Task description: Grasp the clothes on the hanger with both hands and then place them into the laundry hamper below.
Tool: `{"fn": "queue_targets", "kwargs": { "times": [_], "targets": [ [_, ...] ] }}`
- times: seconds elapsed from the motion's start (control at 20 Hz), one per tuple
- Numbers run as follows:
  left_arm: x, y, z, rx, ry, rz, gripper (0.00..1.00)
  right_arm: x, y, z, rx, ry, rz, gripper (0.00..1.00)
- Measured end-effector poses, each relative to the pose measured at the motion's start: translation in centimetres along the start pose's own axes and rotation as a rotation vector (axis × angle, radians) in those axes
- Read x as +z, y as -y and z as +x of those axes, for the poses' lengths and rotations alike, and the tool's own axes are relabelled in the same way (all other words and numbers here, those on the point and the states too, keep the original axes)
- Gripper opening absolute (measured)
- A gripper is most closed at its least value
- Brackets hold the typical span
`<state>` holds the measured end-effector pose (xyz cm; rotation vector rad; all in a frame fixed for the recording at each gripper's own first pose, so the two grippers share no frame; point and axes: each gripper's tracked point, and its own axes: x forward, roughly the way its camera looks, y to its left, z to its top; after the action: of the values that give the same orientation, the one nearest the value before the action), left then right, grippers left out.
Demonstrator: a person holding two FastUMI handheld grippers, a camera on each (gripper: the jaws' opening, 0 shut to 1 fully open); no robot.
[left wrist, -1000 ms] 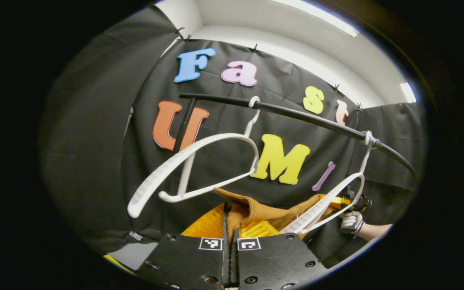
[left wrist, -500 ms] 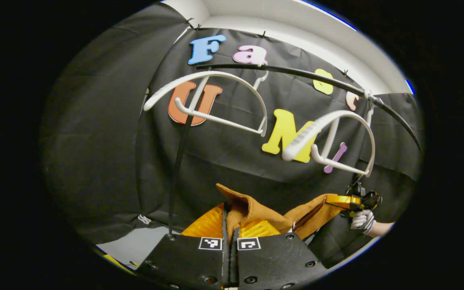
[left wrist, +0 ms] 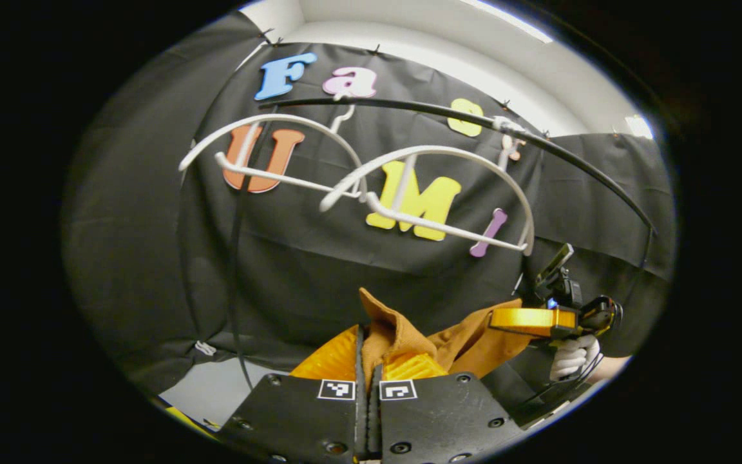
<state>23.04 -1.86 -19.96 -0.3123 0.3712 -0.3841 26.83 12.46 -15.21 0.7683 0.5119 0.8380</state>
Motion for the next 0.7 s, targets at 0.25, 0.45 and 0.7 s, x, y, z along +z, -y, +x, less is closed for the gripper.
{"fn": "queue_targets", "kwargs": {
  "times": [0.25, 0.45, 0.7],
  "targets": [
    [0.8, 4.0, -0.9, -0.095, 0.025, -0.025, 0.05, -5.2, -7.2, 1.1, 0.043, -0.070, -0.086, 0.03],
    [-0.5, 4.9, -1.8, -0.130, 0.023, -0.057, 0.05, -6.1, -7.2, 0.7, -0.005, -0.089, -0.169, 0.04],
    [-7.9, 3.9, -0.9, -0.111, -0.097, -0.104, 0.00, -11.2, -0.2, -0.6, -0.209, -0.130, -0.179, 0.04]
  ]
}}
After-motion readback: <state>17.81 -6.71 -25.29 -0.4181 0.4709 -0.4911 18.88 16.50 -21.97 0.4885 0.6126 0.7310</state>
